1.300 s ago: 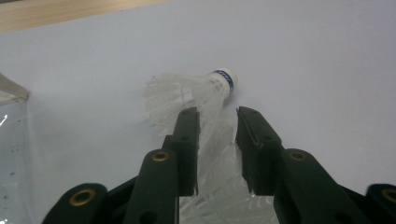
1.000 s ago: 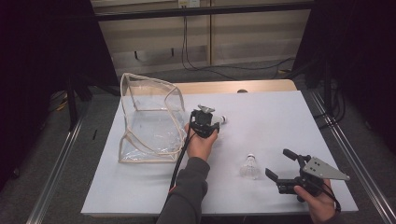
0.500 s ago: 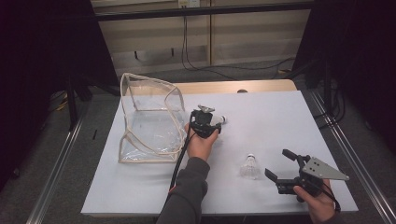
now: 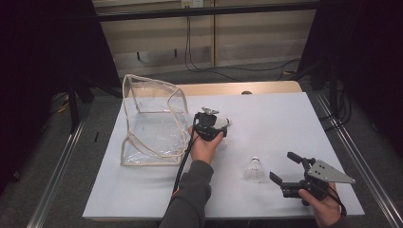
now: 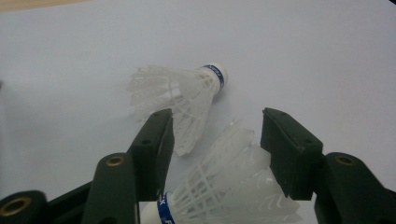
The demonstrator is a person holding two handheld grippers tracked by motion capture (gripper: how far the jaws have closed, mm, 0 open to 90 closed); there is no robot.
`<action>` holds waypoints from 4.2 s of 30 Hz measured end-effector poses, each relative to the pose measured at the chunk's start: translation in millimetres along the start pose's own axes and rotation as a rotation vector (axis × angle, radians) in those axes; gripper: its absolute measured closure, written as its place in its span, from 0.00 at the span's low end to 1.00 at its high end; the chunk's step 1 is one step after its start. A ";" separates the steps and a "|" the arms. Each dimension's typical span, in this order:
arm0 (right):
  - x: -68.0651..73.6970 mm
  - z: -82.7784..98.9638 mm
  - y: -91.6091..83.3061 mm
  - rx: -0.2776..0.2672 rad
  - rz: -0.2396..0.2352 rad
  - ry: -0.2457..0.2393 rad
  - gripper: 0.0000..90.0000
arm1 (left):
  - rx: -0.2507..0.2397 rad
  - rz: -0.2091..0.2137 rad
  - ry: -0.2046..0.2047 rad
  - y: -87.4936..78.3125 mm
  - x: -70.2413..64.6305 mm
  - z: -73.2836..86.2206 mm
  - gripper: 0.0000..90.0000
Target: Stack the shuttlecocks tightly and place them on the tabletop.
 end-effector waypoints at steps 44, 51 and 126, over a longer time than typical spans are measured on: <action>-0.1 0.2 0.4 0.003 0.001 -0.005 0.05 | 0.032 0.076 0.005 -11.0 -5.3 0.2 0.47; 0.7 0.3 0.5 0.005 0.001 -0.003 0.05 | 0.061 0.067 0.015 -11.5 -6.5 2.9 0.62; 0.7 0.8 1.5 0.007 -0.009 -0.006 0.05 | 0.011 0.025 -0.018 -4.0 2.3 -5.4 0.58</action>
Point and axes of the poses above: each handheld gripper's, and its own axes: y roughly forward along the jaws, z roughly out of its underside, x roughly to its left, the point moved 4 cm from there along y, roughly forward along the jaws, and after that the axes turned 6 degrees about -z, right-handed, at the moved point
